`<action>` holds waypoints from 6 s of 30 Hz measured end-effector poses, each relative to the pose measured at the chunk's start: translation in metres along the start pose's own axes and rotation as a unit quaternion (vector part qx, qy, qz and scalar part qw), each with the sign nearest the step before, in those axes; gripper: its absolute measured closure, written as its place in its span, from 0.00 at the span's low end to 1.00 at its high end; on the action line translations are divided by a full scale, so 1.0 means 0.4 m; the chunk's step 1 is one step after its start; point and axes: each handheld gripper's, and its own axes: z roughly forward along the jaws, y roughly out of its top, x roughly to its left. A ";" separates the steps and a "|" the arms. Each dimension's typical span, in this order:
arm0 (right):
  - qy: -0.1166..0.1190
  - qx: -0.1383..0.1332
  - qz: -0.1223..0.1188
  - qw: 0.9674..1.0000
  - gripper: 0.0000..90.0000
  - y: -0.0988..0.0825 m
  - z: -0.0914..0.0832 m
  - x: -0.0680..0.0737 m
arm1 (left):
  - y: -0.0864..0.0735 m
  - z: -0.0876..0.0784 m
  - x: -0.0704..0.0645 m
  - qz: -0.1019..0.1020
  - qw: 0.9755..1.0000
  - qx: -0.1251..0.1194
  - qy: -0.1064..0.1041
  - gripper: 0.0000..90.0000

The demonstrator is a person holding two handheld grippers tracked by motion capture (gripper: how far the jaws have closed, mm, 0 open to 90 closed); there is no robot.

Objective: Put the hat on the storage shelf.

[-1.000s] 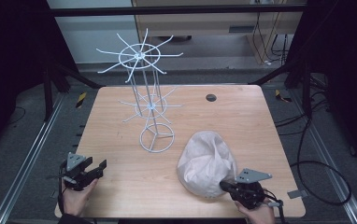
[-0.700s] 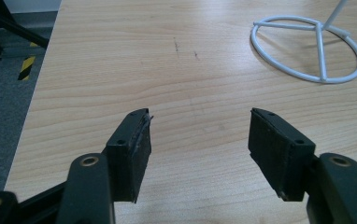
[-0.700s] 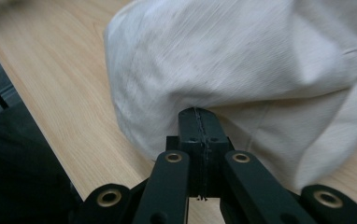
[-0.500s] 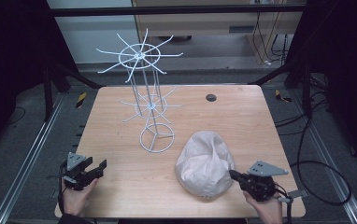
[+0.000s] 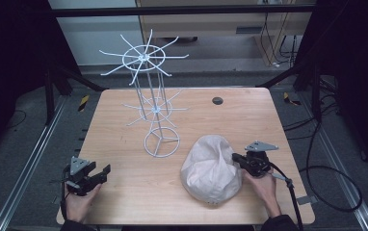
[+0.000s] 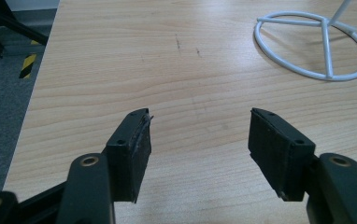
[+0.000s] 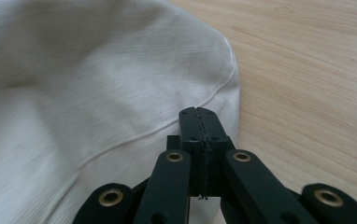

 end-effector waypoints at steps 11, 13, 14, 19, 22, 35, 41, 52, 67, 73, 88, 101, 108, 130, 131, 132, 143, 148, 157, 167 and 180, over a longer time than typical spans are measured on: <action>-0.009 0.037 -0.029 0.999 1.00 -0.013 0.010 0.009 | 0.000 -0.001 -0.002 0.002 1.000 0.000 -0.002 0.43; -0.009 0.045 -0.039 0.998 1.00 -0.016 0.004 0.012 | 0.000 0.000 -0.001 0.002 1.000 0.002 -0.002 0.43; -0.009 0.049 -0.039 0.998 1.00 -0.020 0.000 0.012 | 0.000 0.000 -0.001 0.002 1.000 0.002 -0.002 0.43; -0.004 0.067 -0.044 0.997 1.00 -0.039 -0.019 0.016 | 0.000 0.000 -0.001 0.001 1.000 0.001 -0.002 0.43; 0.005 0.075 -0.038 0.996 1.00 -0.055 -0.029 0.021 | 0.000 -0.001 -0.002 0.001 1.000 0.001 -0.001 0.43; 0.079 0.049 -0.066 0.994 1.00 -0.098 -0.102 0.102 | 0.001 -0.002 -0.002 0.002 1.000 0.000 -0.001 0.43; 0.111 0.049 -0.083 0.989 1.00 -0.101 -0.101 0.153 | 0.001 -0.003 -0.001 0.003 1.000 0.000 -0.001 0.43; 0.096 0.000 -0.069 0.993 1.00 -0.068 -0.125 0.140 | 0.001 0.000 0.000 0.001 1.000 0.002 -0.001 0.43; 0.039 -0.059 -0.009 0.997 1.00 0.093 0.044 0.016 | 0.001 0.004 0.004 0.002 1.000 0.003 0.001 0.43; 0.067 -0.027 -0.027 0.997 1.00 0.123 0.110 0.025 | 0.001 0.003 0.006 -0.001 1.000 0.002 0.000 0.43; 0.067 0.053 -0.070 0.994 1.00 0.067 0.074 0.005 | 0.001 0.003 0.005 0.001 1.000 0.004 -0.001 0.44; 0.065 0.055 -0.076 0.993 1.00 0.007 -0.002 0.006 | 0.004 -0.005 -0.031 0.019 0.999 0.005 -0.042 0.55; 0.046 0.007 -0.074 0.996 1.00 0.005 -0.072 0.005 | 0.010 -0.019 -0.116 0.050 0.993 0.014 -0.106 0.79; 0.023 -0.004 -0.064 0.998 1.00 -0.045 -0.135 0.024 | -0.026 -0.028 -0.450 0.158 0.956 0.055 -0.240 1.00; 0.023 -0.004 -0.063 0.998 1.00 -0.045 -0.135 0.023 | -0.027 -0.026 -0.455 0.158 0.956 0.055 -0.242 1.00; 0.022 -0.004 -0.064 0.998 1.00 -0.045 -0.134 0.022 | -0.028 -0.022 -0.464 0.161 0.955 0.057 -0.243 1.00; 0.009 -0.011 -0.049 0.999 1.00 -0.041 -0.127 0.004 | -0.002 0.044 -0.492 0.155 0.960 0.057 -0.226 1.00; 0.002 -0.024 -0.032 0.999 1.00 -0.035 -0.107 -0.005 | 0.017 0.079 -0.490 0.143 0.965 0.053 -0.213 1.00; -0.006 -0.032 -0.017 0.999 1.00 -0.015 -0.036 -0.023 | 0.051 0.142 -0.490 0.122 0.973 0.042 -0.193 1.00; -0.022 -0.050 -0.010 0.998 1.00 0.022 0.019 -0.047 | 0.083 0.198 -0.498 0.115 0.978 0.034 -0.168 1.00; 0.023 0.017 -0.052 0.998 1.00 -0.022 -0.017 -0.027 | 0.091 0.223 -0.503 0.120 0.977 0.036 -0.172 1.00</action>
